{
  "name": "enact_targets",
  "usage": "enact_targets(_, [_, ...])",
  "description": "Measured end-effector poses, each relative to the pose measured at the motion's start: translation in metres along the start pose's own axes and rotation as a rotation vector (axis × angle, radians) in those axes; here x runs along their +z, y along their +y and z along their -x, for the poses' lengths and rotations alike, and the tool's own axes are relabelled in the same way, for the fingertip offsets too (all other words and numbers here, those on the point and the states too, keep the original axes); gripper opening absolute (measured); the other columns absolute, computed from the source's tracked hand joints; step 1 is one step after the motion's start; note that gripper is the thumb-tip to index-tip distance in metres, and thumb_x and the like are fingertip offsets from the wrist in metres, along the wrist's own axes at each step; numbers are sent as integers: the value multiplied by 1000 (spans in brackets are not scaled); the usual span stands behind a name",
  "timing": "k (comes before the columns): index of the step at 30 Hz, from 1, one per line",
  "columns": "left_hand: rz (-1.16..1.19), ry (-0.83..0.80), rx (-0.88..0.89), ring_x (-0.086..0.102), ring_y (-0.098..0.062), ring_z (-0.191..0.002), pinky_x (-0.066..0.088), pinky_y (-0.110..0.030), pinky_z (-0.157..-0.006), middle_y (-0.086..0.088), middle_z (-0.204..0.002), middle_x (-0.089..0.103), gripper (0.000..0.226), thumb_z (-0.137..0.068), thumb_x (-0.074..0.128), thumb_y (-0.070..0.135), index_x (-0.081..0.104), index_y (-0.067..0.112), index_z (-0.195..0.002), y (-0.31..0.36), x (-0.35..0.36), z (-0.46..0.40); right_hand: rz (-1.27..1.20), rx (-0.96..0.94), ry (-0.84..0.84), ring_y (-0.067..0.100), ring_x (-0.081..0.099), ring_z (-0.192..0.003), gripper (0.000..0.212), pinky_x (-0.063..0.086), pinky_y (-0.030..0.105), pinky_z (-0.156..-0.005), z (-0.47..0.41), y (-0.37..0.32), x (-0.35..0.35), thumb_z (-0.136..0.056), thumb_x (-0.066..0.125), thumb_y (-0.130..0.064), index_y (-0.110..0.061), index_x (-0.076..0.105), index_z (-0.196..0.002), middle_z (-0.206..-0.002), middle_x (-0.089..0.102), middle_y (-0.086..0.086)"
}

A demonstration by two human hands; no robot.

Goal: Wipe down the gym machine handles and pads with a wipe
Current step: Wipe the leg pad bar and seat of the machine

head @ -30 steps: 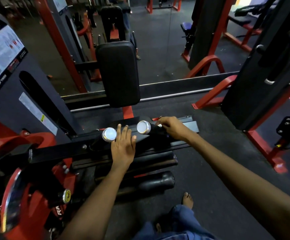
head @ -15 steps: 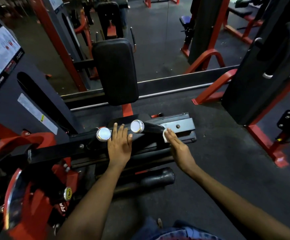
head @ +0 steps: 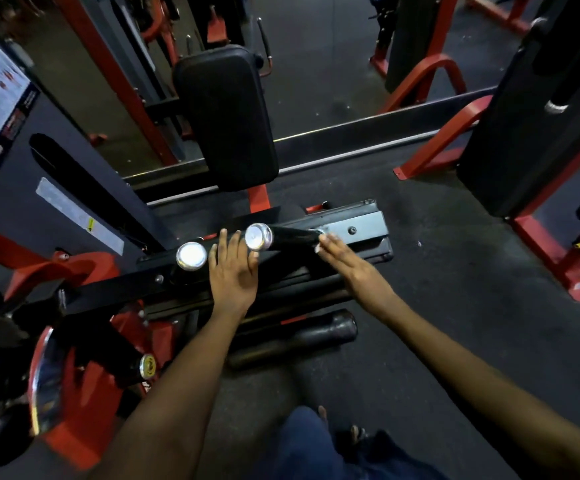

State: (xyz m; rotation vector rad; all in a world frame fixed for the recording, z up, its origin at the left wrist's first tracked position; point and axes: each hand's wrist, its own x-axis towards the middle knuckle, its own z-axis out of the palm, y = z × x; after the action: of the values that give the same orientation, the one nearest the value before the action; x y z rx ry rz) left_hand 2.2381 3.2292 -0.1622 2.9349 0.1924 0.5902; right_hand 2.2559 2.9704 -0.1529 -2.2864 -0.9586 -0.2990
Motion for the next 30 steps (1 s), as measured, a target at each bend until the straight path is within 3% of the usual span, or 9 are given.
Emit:
enact_targets(5, [13,-18,-3,35,-31,-140,29,-47,-110,-13,-137,55,48,-99,28,32,62,5,-121,1,0,-1,-221,413,326,4,35,-131,53,23,13,-112,-36,-12,-11,-85,42,16,-2,49,-135,-141,43,3])
enact_targets(9, [22,-24,28,39,-31,-137,27,-40,-105,-11,-133,58,49,-100,28,32,61,5,-122,-1,-3,-1,-341,410,180,7,49,-123,54,33,25,-111,-61,-36,-1,-80,41,15,-6,60,-126,-129,58,2])
enact_targets(12, [25,-42,71,42,-30,-136,26,-34,-101,-9,-132,60,49,-99,29,31,63,4,-121,-3,-4,-3,-374,588,358,1,43,-128,54,27,15,-111,-41,-60,18,-86,41,13,-10,54,-133,-134,51,-6])
enact_targets(14, [58,-25,110,44,-31,-135,28,-33,-102,-10,-132,60,48,-98,31,30,63,3,-121,-7,-4,-3,-358,813,508,3,54,-114,45,35,8,-100,-31,-86,31,-88,44,7,-12,60,-126,-118,60,-8])
enact_targets(16, [86,-27,132,42,-30,-137,42,-37,-98,-10,-137,56,49,-99,31,31,60,3,-127,-9,-1,-3,-423,1116,559,10,60,-82,25,45,20,-76,-34,-96,43,-90,52,-9,-19,73,-98,-83,64,-6])
enact_targets(18, [132,-56,140,38,-29,-139,53,-39,-87,-9,-143,51,50,-100,30,33,56,4,-132,-12,-2,-3,-865,1388,641,17,58,-68,18,47,26,-63,-50,-95,43,-87,51,-7,-14,65,-80,-68,59,2])
enact_targets(22, [216,-94,157,38,-30,-139,57,-36,-70,-12,-147,45,53,-98,28,34,52,4,-136,-15,-1,-2,-1470,1483,782,32,55,-97,36,52,30,-39,-80,-97,15,-87,18,18,3,47,-100,-92,52,22])
enact_targets(26, [210,-164,196,20,-29,-147,48,-46,-97,-17,-156,28,62,-103,14,41,36,4,-146,-22,10,-5,-1570,1437,827,34,50,-119,40,51,38,-89,-88,-127,-15,-93,14,14,12,43,-122,-118,51,27])
enact_targets(30, [243,-200,205,51,-39,-126,55,-43,-82,-25,-140,48,62,-103,17,38,54,-2,-130,-22,1,-4,-1585,1380,770,40,44,-127,48,57,40,-50,-87,-156,-17,-91,13,14,15,31,-135,-136,42,32])
